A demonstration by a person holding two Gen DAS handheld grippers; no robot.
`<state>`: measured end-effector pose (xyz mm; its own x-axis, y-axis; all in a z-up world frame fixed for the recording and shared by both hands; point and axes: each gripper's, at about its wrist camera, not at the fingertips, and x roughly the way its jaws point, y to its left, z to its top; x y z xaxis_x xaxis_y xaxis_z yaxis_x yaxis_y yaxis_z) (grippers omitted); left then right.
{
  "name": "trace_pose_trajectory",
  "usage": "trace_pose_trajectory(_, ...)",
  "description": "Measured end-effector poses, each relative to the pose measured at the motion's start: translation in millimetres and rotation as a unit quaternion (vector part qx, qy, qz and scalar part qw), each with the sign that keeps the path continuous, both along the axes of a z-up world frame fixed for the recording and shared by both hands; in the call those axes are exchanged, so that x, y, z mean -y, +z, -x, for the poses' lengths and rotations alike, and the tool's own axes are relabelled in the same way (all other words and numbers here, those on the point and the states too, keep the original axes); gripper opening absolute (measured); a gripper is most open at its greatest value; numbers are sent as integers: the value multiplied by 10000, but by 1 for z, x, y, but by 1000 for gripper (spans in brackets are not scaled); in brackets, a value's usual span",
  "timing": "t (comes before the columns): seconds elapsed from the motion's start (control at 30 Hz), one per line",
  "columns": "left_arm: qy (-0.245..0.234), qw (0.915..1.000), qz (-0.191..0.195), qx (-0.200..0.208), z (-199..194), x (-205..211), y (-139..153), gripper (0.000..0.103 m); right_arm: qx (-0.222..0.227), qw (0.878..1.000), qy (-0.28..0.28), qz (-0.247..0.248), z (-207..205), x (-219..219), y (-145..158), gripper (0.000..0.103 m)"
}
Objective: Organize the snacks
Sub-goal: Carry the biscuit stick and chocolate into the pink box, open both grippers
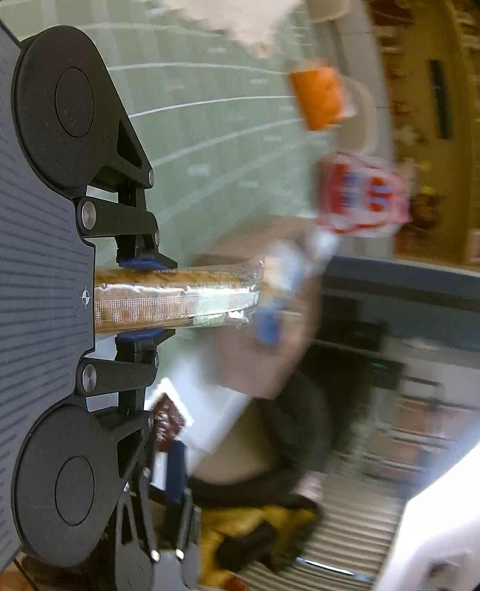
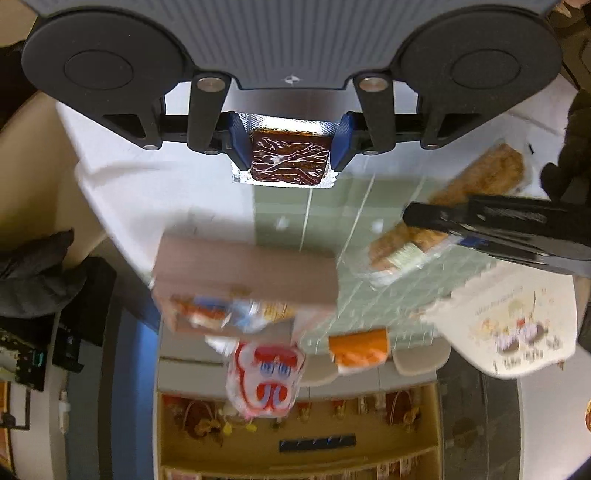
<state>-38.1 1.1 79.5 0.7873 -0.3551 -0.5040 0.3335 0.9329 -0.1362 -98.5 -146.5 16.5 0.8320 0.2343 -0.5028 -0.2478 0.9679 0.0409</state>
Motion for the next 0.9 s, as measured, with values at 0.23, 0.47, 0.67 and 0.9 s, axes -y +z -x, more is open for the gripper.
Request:
trace_pose_trajectory(0.23, -41, 9932, 721, 915, -61, 5, 109, 35, 1210, 9925, -157, 31, -35, 25, 127, 47)
trace_pose_trajectory(0.47, -292, 9907, 1298, 273, -179, 40, 84, 36, 1114, 9921, -579, -46, -132, 39, 170, 47)
trace_pose_trajectory(0.67, -8, 9755, 1640, -1466, -258, 29, -21, 40, -27, 9953, -802, -534, -207, 58, 113, 76)
trace_pose_trajectory(0.9, 411, 9786, 1849, -803, -230, -7, 19, 37, -541, 9901, -1031, -783, -208, 71, 70, 76)
